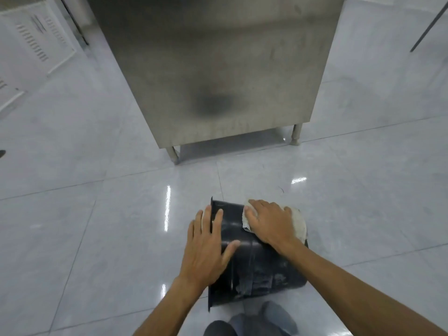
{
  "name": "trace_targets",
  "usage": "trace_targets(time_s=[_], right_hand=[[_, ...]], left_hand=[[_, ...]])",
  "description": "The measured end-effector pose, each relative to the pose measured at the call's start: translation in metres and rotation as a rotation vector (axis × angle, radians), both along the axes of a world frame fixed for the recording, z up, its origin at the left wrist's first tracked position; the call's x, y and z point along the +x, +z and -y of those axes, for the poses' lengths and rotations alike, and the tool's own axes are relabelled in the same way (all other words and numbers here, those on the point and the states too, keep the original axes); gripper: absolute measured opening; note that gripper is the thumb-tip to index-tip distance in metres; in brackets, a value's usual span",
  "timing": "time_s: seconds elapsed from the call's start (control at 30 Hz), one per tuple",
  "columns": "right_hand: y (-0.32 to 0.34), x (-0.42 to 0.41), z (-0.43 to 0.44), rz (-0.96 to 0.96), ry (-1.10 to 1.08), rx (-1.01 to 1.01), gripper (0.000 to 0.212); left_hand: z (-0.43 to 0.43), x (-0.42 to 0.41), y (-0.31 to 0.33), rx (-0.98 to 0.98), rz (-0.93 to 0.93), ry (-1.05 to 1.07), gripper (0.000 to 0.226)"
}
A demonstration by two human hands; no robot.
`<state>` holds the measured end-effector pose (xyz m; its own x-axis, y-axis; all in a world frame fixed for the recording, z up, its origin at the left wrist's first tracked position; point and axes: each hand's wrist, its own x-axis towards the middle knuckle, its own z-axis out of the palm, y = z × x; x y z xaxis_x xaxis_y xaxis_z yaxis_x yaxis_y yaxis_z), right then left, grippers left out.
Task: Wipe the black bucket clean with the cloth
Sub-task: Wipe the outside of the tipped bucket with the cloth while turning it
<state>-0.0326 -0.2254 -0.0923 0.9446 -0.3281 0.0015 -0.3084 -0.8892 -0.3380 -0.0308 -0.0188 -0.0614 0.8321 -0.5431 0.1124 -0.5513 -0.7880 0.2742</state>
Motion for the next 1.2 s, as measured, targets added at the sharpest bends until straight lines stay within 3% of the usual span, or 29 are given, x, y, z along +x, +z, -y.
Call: trace_targets(time_s=[0.1, 0.27, 0.5, 0.63, 0.87, 1.07, 1.2], right_hand=[[0.002, 0.001, 0.001, -0.012, 0.018, 0.004, 0.068], [0.003, 0.004, 0.002, -0.043, 0.055, 0.016, 0.070], [0.006, 0.028, 0.011, -0.167, 0.132, 0.148, 0.052], [0.007, 0.047, 0.016, -0.273, 0.126, 0.191, 0.059], [-0.005, 0.068, 0.014, -0.433, 0.117, 0.204, 0.055], [-0.003, 0.079, 0.015, -0.473, 0.155, 0.227, 0.058], [0.003, 0.065, 0.010, -0.337, 0.174, 0.207, 0.061]], left_hand=[[-0.003, 0.015, 0.019, 0.415, 0.131, -0.355, 0.110], [-0.002, 0.022, 0.033, 0.728, 0.076, -0.459, 0.139], [0.001, 0.002, 0.026, 0.624, 0.050, -0.366, 0.140], [-0.002, -0.014, 0.021, 0.603, 0.031, -0.337, 0.141], [-0.003, -0.009, 0.025, 0.601, 0.023, -0.275, 0.140], [-0.010, 0.000, 0.020, 0.610, 0.028, -0.277, 0.151], [-0.003, 0.015, 0.022, 0.618, 0.016, -0.274, 0.155]])
